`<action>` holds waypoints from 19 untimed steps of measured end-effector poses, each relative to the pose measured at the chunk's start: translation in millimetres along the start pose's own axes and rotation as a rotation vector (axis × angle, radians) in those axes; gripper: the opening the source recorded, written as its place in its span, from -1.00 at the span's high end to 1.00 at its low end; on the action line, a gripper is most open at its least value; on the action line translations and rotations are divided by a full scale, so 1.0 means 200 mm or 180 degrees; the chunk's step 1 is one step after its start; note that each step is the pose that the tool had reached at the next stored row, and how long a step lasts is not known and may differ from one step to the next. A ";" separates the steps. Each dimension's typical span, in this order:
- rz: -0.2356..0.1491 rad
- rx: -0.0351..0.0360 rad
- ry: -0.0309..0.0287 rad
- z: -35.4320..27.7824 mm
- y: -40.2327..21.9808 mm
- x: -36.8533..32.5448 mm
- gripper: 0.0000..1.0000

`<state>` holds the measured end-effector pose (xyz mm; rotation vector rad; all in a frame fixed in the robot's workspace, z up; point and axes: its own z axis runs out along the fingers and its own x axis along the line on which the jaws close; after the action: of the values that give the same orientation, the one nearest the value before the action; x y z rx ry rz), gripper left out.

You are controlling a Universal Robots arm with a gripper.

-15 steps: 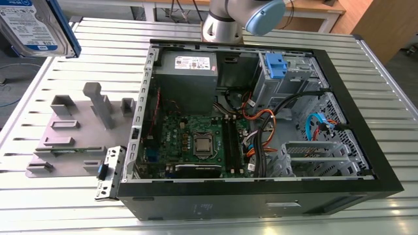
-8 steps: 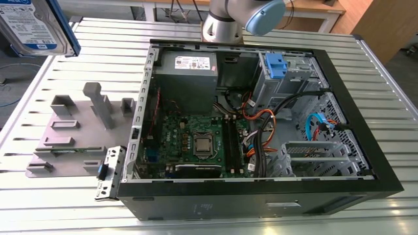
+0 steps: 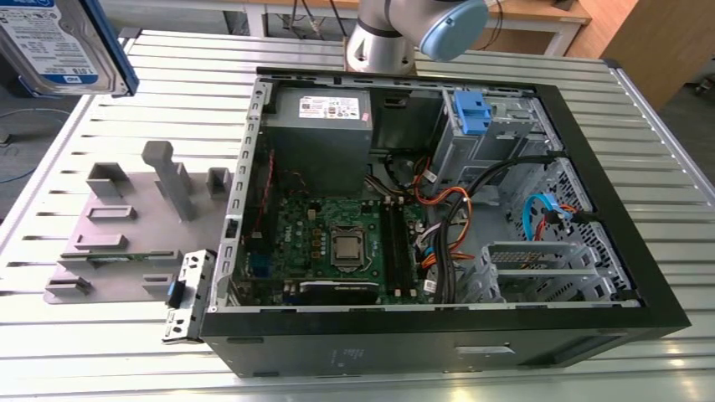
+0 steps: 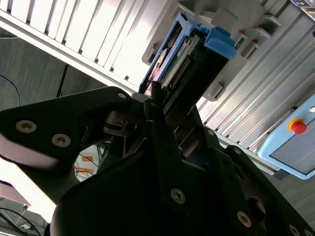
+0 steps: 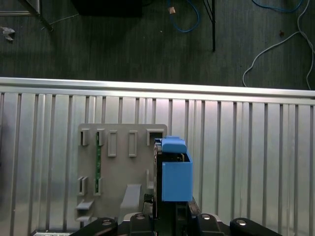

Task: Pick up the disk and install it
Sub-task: 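Pick up the disk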

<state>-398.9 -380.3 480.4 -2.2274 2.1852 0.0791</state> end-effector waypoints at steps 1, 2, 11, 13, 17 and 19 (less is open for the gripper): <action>0.0000 0.0000 0.0000 0.000 -0.002 0.000 0.30; 0.0000 0.0000 0.0000 0.000 -0.005 0.000 0.30; 0.0000 0.0001 -0.0002 0.000 -0.031 0.001 0.30; 0.0000 0.0001 -0.0002 0.000 -0.037 0.001 0.30; 0.0000 0.0001 -0.0003 0.000 -0.051 0.001 0.30; 0.0000 0.0001 -0.0004 -0.001 -0.057 0.001 0.30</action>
<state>-387.5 -380.3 480.3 -2.2266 2.1846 0.0801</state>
